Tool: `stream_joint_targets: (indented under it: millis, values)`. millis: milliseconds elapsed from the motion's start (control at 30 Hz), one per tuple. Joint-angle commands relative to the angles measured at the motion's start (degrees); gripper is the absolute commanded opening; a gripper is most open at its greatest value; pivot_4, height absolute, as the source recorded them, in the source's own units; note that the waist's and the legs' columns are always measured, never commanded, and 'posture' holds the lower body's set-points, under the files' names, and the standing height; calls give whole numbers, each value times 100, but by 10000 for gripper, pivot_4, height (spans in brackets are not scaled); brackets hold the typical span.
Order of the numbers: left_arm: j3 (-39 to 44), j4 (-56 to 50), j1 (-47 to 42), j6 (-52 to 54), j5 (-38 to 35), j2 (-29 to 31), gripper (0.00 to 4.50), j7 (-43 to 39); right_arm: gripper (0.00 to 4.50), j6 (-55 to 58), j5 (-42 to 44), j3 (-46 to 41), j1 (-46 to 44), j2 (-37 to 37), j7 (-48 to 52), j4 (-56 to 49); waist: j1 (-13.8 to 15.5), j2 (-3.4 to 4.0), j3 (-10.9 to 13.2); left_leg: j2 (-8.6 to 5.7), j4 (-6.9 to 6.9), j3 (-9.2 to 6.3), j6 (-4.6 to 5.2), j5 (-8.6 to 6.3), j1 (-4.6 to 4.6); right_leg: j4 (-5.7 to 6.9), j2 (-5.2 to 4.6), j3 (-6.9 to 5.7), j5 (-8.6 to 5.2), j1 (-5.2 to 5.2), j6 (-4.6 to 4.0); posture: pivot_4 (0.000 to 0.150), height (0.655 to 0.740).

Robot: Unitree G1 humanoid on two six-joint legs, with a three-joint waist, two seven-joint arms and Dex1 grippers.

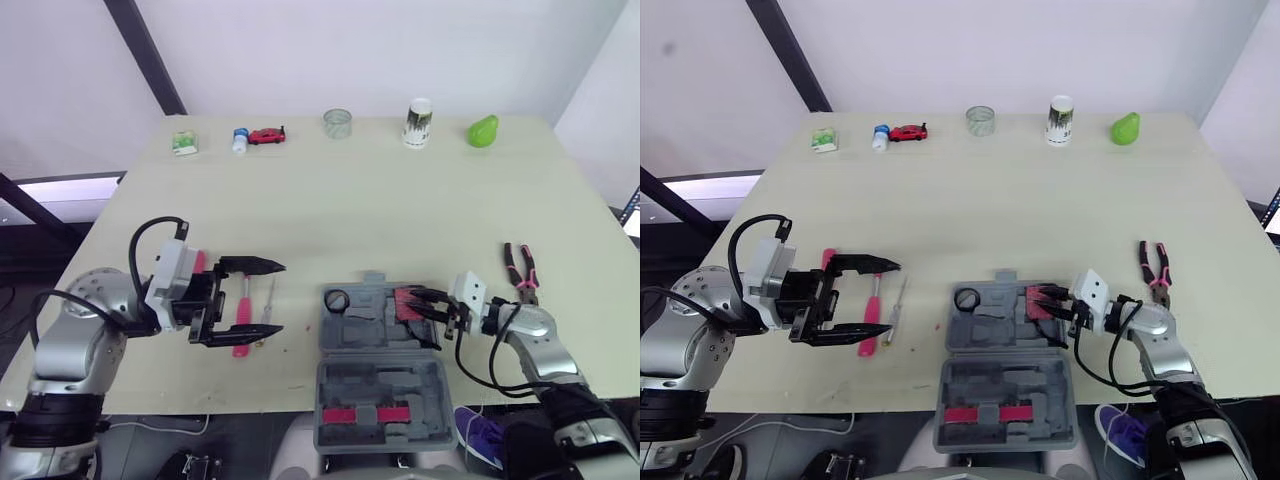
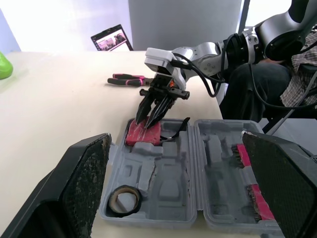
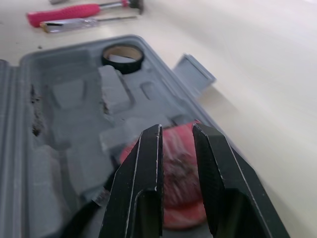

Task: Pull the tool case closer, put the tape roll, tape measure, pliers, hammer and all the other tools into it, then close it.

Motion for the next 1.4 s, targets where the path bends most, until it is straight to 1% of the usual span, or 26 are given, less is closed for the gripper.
stream_joint_targets:
  millis: [33, 233, 433, 600, 767, 900, 933, 1067, 1133, 1167, 1200, 1300, 1333, 1400]
  values:
    - [122, -102, 0, -3, -24, 85, 45000, -18, 10018, -204, 84, -24, -159, 53, 74, 129, -1, 0, 0, 0, 0, 0, 0, 0, 0, 1, 0, 0, 0, 0, 0, 1500, 7400]
    - [141, -118, 26, -4, -31, 88, 45000, -4, 10018, -355, 69, -68, -315, 77, 140, 629, 0, 0, 0, 0, 0, 1, 0, 0, 0, 1, -1, 1, 0, 0, 0, 1500, 7400]
    - [183, -173, 78, 15, -73, 93, 45000, 23, 10018, -477, 115, -114, -266, 9, 255, 931, 9, 0, 0, 0, 0, 1, 0, 0, 3, 1, -3, 1, 0, 1, 0, 1500, 7400]
    - [205, -269, -1, 252, -365, 43, 45000, 13, 10018, -668, -108, 78, -296, 77, 276, 1414, 14, -4, -3, -1, 1, 0, 0, 0, 5, 2, -4, -1, 0, 4, 0, 1500, 7400]
    - [220, -255, -53, 306, -395, 57, 45000, 15, 10018, -635, -173, 128, -391, 226, 243, 1916, -8, -14, -10, -1, 1, 0, 0, 0, 18, 4, -3, 1, 0, 13, 0, 1500, 7400]
    - [234, -255, -13, 307, -359, 67, 45000, -33, 10018, -596, -331, 259, -407, 254, 303, 2288, -13, -16, -11, 1, -10, 1, 0, -1, 81, -8, -1, 0, -1, 74, -2, 1500, 7400]
    - [239, -260, -2, 308, -354, 68, 45000, -35, 10018, -578, -357, 302, -403, 265, 341, 2349, -14, -19, -13, 1, -15, 0, 1, -1, 107, -16, -1, 0, -2, 104, -3, 1500, 7400]
    - [245, -257, 4, 305, -329, 72, 45000, -35, 10018, -492, -779, 658, -497, 286, 356, 2894, -26, -58, -44, 5, -15, -4, 1, -1, 129, -17, -1, -3, -2, 124, -3, 1500, 7400]
    - [246, -244, 8, 301, -316, 73, 45000, -41, 10018, -488, -1161, 944, -504, 184, 292, 3104, -31, -79, -69, 7, -31, -2, 0, -2, 180, -24, 0, -1, -4, 171, -7, 1500, 7400]
    - [250, -239, 17, 296, -309, 72, 45000, -43, 10018, -475, -1256, 1009, -495, 163, 261, 3151, -30, -102, -109, 7, -59, -1, 0, -2, 220, -41, -4, -1, -16, 198, -27, 1500, 7400]
    - [254, -235, 24, 293, -301, 70, 45000, -40, 10018, -463, -1295, 1025, -491, 163, 198, 3178, -29, -117, -125, 7, -79, -1, -1, -2, 234, -56, -5, -2, -21, 207, -36, 1500, 7400]
    - [282, -247, 71, 354, -308, 53, 45000, 62, 10018, -655, -1442, 987, -568, 171, -300, 3214, -25, -140, -149, 15, -102, -7, -4, -4, 305, -90, -23, 2, -30, 288, -52, 1500, 7400]
    - [277, -252, 88, 350, -297, 43, 45000, 75, 10018, -769, -1435, 951, -591, 174, -373, 3176, -25, -144, -154, 15, -104, -8, -4, -5, 307, -90, -43, 2, -31, 291, -52, 1500, 7400]
    - [271, -263, 132, 321, -270, 26, 45000, 78, 10018, -828, -1286, 843, -599, 202, -389, 3010, -25, -141, -159, 15, -103, -8, -5, -4, 308, -88, -53, 1, -30, 290, -53, 1500, 7400]
